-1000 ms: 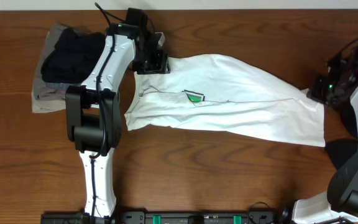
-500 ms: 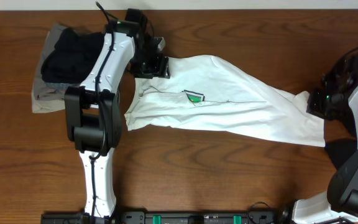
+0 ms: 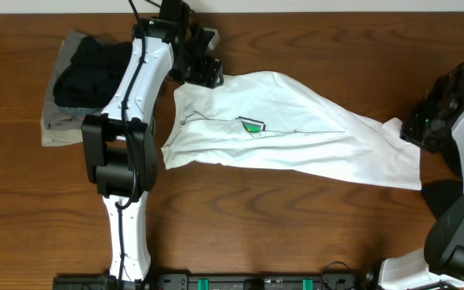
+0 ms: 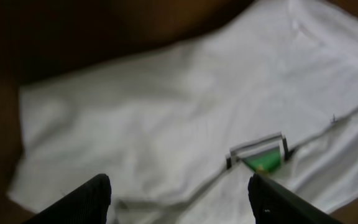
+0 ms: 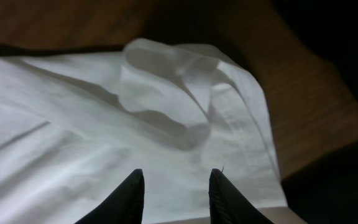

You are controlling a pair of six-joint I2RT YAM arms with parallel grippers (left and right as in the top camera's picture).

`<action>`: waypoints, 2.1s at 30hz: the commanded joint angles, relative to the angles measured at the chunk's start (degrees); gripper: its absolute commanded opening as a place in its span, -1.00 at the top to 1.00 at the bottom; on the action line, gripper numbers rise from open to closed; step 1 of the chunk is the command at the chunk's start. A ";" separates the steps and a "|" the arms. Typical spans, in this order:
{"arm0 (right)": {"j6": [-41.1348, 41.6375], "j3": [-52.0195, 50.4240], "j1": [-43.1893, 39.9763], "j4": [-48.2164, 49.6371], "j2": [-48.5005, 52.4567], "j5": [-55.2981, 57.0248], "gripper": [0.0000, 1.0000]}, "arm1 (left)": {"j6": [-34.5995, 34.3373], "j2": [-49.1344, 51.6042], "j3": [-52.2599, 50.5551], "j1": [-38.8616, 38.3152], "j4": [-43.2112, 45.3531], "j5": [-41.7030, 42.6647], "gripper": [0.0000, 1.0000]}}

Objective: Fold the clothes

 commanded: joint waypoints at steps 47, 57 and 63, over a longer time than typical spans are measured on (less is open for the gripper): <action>6.23 -0.26 4.22 -0.17 0.00 -8.76 0.38 | 9.07 4.24 1.09 -1.53 -0.72 -6.82 0.86; 6.23 -0.26 4.20 0.44 0.00 -7.30 0.37 | 7.32 4.09 1.07 -3.50 -14.62 -6.78 0.87; 6.23 -0.26 4.17 1.09 0.00 -6.86 0.36 | 5.84 4.07 1.09 -4.94 -24.83 -6.80 0.24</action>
